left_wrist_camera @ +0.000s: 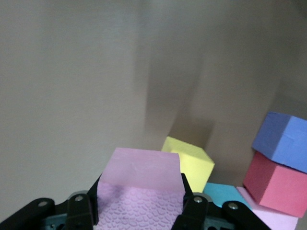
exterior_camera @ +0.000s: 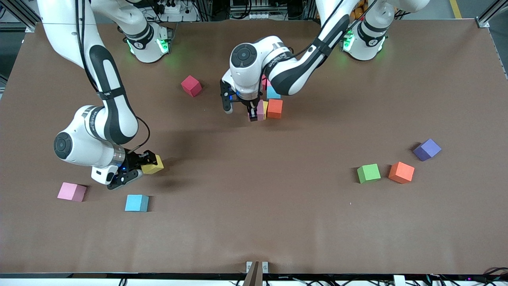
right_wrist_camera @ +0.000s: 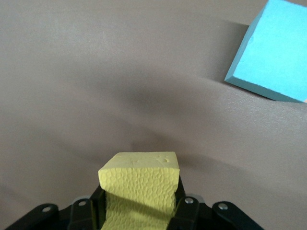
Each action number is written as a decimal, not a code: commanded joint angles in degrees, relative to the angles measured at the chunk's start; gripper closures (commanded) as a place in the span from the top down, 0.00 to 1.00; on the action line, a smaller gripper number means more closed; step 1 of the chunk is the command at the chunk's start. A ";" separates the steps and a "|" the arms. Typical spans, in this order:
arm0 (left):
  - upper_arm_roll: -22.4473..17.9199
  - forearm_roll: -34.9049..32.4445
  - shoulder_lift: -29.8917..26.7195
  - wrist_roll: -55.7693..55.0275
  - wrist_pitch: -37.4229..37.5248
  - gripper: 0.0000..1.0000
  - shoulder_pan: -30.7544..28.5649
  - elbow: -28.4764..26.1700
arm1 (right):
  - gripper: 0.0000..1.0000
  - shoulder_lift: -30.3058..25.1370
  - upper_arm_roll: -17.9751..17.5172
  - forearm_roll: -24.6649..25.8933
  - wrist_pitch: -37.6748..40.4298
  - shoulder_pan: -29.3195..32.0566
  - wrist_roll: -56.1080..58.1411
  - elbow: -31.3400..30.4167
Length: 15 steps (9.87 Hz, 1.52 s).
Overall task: Form number 2 with 11 blocks
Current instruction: 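Lower the pink cube beside the stack with the left gripper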
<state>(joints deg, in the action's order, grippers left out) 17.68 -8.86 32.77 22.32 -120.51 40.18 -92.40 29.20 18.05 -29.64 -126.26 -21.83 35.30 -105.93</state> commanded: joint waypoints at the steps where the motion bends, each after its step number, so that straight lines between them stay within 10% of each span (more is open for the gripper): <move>1: -0.27 -1.43 1.94 -1.49 -1.29 0.00 2.62 0.90 | 0.19 -0.90 0.15 0.73 0.66 0.04 -1.29 -0.60; 15: -3.26 -3.88 8.36 -1.41 -4.21 0.00 10.10 4.15 | 0.19 -0.46 0.15 0.73 0.66 0.56 -1.02 -0.60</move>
<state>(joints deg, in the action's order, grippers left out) 15.11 -10.69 39.71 22.17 -124.67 49.26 -89.83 29.21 18.45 -29.64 -126.08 -21.68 35.17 -106.18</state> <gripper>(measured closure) 0.401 0.463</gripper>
